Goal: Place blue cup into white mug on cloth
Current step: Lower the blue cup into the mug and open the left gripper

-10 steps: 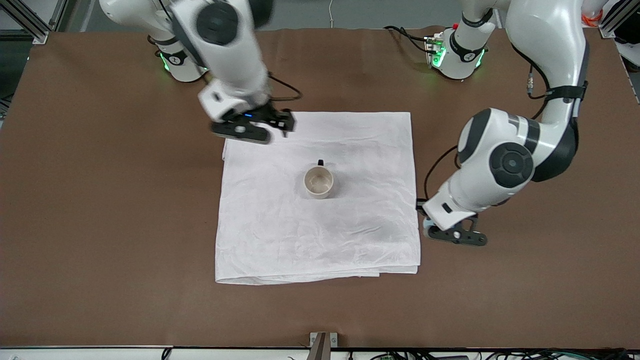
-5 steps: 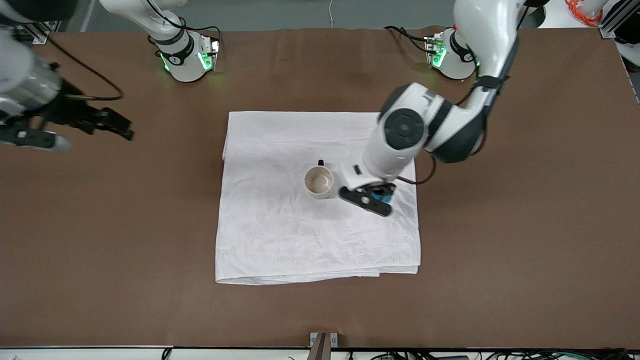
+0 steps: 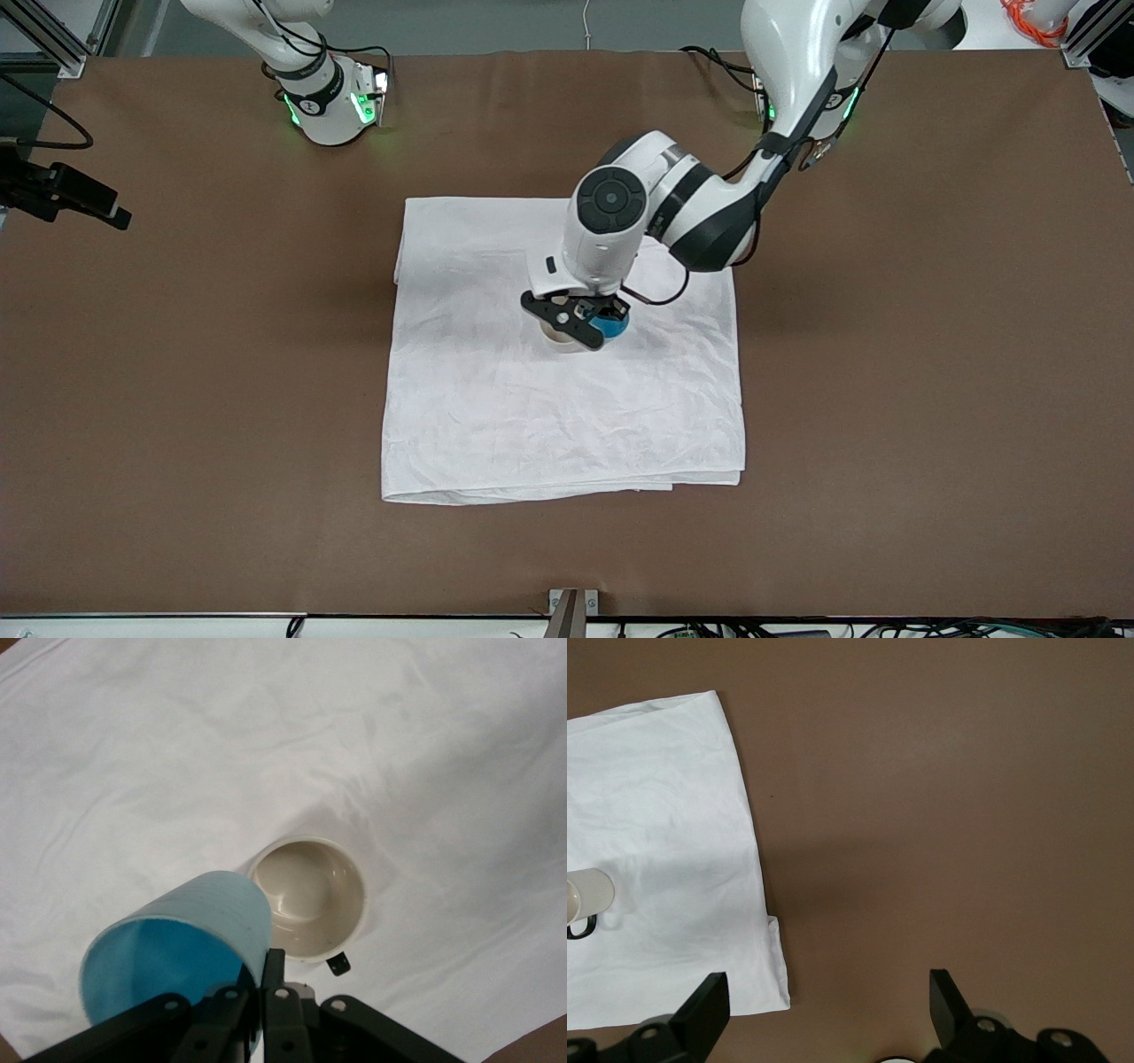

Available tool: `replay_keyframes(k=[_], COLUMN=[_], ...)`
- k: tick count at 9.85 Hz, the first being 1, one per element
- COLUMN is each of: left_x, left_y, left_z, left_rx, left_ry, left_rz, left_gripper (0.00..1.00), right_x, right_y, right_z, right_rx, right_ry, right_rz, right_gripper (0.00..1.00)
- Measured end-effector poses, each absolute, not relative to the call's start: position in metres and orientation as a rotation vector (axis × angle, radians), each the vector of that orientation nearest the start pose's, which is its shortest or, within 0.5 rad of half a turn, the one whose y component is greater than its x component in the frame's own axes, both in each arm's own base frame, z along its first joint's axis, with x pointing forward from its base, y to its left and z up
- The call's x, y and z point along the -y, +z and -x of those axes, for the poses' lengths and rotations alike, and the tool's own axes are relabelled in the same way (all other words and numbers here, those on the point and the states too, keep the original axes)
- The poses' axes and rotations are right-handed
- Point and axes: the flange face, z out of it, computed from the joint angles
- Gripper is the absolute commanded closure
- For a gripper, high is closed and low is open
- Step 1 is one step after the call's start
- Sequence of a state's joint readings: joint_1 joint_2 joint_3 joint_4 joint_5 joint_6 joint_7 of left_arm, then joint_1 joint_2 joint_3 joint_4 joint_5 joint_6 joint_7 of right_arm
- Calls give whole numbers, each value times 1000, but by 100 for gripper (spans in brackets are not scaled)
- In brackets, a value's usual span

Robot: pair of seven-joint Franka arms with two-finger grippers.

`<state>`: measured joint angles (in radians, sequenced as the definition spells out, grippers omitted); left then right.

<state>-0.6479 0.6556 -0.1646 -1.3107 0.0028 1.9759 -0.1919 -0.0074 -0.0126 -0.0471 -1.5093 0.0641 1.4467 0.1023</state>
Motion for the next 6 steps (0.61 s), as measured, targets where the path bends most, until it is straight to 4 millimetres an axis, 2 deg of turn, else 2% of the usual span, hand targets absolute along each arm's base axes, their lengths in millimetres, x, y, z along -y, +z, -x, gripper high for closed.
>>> replay_keyframes(k=[3, 6], left_x=[545, 551], left_y=[345, 325], left_z=[-496, -494], left_rx=[-1023, -1050], left_ry=[44, 29], left_rz=[3075, 3051], left_gripper=[100, 100], right_x=[23, 23], right_y=[670, 672], right_z=[-541, -555], right_rx=[-231, -229], right_ry=[19, 7], right_rz=[3070, 3073], right_gripper=[1, 1])
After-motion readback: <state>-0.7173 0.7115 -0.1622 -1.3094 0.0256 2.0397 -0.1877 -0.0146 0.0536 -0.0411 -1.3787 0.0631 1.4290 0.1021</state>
